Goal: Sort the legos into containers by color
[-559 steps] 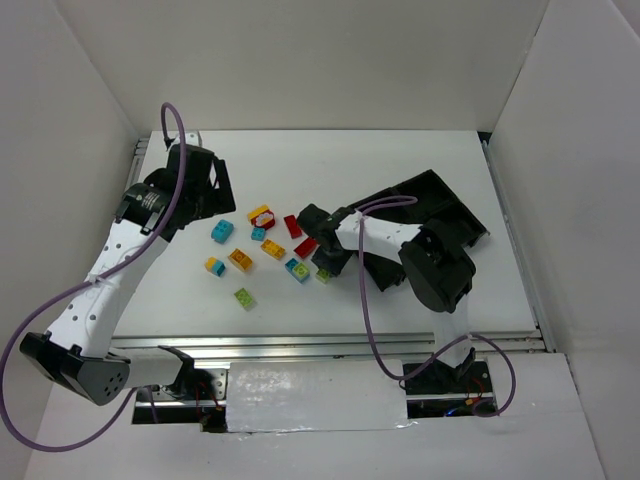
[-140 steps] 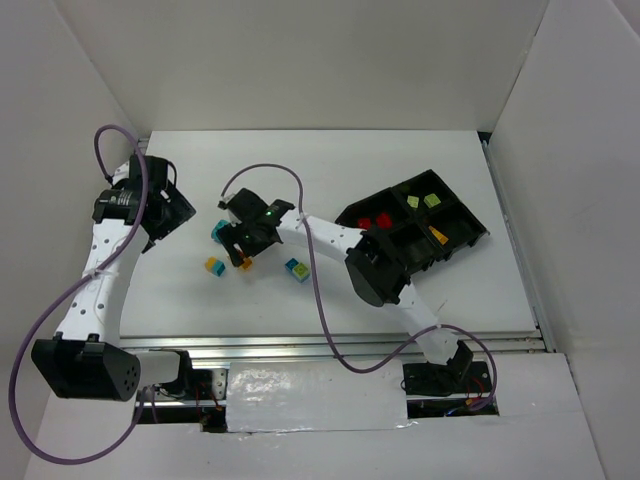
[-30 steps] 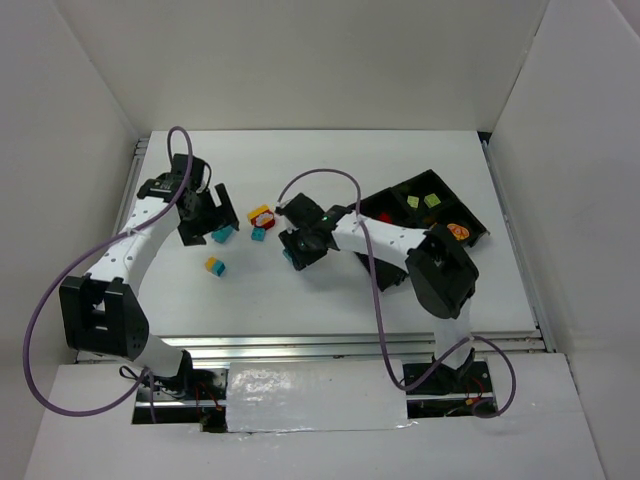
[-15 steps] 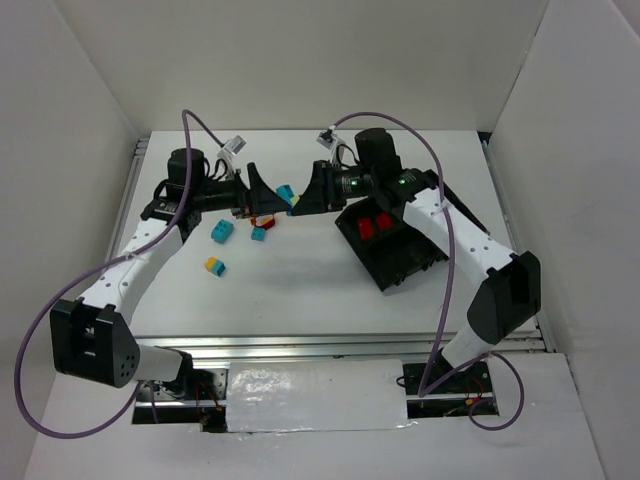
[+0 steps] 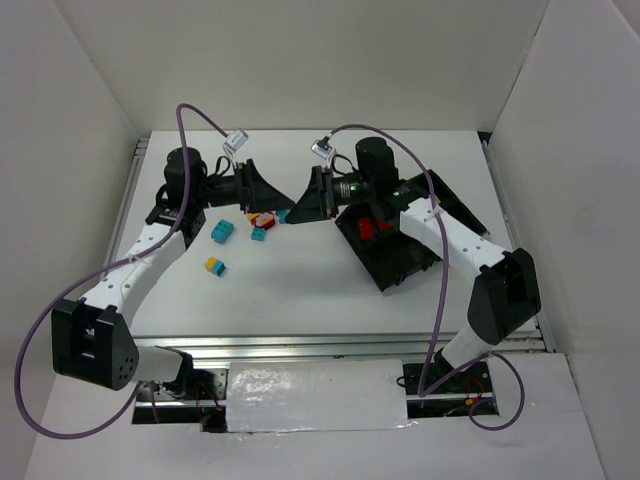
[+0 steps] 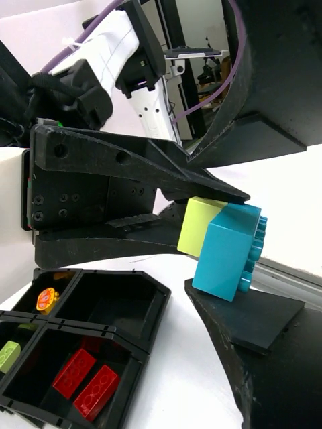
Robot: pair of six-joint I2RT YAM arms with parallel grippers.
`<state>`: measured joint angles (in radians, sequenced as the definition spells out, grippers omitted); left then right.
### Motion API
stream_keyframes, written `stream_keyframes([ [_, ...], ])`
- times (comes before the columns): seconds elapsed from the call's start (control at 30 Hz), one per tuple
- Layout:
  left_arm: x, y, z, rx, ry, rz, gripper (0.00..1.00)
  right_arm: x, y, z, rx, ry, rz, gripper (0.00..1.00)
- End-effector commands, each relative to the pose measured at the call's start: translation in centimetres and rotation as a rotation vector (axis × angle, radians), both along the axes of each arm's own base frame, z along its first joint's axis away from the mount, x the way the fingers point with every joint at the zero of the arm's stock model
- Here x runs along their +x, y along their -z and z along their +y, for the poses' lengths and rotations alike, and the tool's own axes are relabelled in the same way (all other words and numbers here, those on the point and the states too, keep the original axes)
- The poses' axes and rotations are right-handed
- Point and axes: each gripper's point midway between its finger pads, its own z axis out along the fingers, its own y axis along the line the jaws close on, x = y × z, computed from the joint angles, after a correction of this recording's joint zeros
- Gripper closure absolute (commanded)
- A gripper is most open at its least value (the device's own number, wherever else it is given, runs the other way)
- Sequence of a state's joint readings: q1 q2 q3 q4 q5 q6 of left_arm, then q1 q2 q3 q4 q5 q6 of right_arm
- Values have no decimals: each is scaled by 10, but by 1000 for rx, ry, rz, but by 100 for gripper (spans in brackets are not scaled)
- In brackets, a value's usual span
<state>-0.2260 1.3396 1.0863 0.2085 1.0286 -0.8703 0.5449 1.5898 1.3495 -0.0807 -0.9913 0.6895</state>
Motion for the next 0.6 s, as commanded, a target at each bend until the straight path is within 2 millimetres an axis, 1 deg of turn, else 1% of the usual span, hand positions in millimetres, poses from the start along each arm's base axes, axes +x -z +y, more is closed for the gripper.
stream_keyframes([
  [0.0, -14, -23, 0, -34, 44, -105, 21, -6, -25, -7, 87, -14, -86, 100],
  [0.07, -16, -25, 0, -37, 53, -110, 21, -8, -25, -11, 104, -25, -83, 100],
  [0.17, -18, -30, 0, -47, 65, -119, 29, -6, -25, -18, 117, -32, -103, 100],
  [0.27, -18, -30, 0, -43, 67, -119, 45, -5, -28, -22, 125, -40, -119, 100],
  [0.3, -18, -30, 0, -43, 70, -117, 53, -5, -30, -21, 129, -45, -125, 100],
  [0.33, -18, -30, -1, -42, 73, -117, 57, -4, -30, -21, 133, -46, -128, 100],
  [0.37, -19, -30, -1, -44, 78, -114, 63, -5, -32, -21, 140, -52, -120, 100],
  [0.4, -19, -31, -1, -47, 87, -123, 77, -6, -34, -21, 153, -55, -134, 100],
  [0.5, -22, -35, -2, -60, 108, -120, 100, -6, -35, -22, 174, -66, -136, 100],
  [0.53, -22, -37, -2, -63, 116, -123, 100, -7, -35, -23, 181, -72, -138, 100],
  [0.57, -24, -39, -2, -68, 127, -129, 100, -5, -31, -29, 182, -69, -122, 100],
])
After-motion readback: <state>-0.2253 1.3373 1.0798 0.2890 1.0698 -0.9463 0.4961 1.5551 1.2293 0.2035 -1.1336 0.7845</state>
